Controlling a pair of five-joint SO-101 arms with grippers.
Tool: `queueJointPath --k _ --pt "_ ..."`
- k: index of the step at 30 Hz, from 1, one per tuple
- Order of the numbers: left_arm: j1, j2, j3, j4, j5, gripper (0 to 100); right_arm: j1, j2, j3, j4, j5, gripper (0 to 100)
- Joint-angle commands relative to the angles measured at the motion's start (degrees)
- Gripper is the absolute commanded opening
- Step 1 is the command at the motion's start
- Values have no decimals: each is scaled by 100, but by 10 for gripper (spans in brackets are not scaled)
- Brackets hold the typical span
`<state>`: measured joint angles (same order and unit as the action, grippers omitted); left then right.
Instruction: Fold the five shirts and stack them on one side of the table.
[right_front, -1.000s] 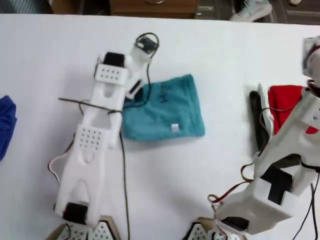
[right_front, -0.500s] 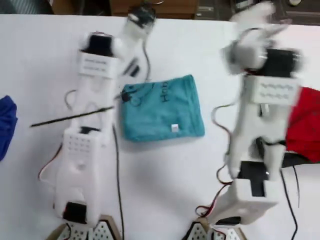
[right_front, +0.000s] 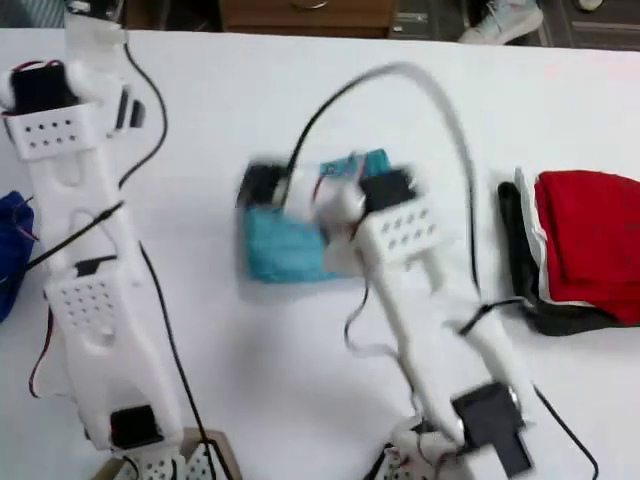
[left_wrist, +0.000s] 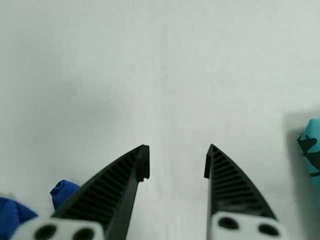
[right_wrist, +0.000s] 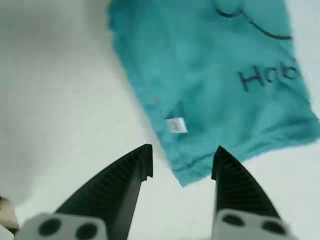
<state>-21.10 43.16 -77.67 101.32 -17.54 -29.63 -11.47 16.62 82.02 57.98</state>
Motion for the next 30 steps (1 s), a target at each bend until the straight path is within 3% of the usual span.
queueJointPath --k 1,5,12,18,25,30 --pt "-281 -431 -13 97 44 203 -558 -479 1653 -1033 290 205" --pt "-563 -422 -4 97 18 203 -1051 -22 2295 -1824 308 204" --pt "-756 -448 576 97 9 203 -963 1631 1582 -2598 747 204" --pt "-853 -431 901 53 0 203 -1121 2044 879 -1754 756 204" --pt "-853 -431 901 -26 -9 203 -1112 998 308 -734 756 204" --pt "-853 -431 901 -26 -9 203 -1121 716 325 -611 756 204"
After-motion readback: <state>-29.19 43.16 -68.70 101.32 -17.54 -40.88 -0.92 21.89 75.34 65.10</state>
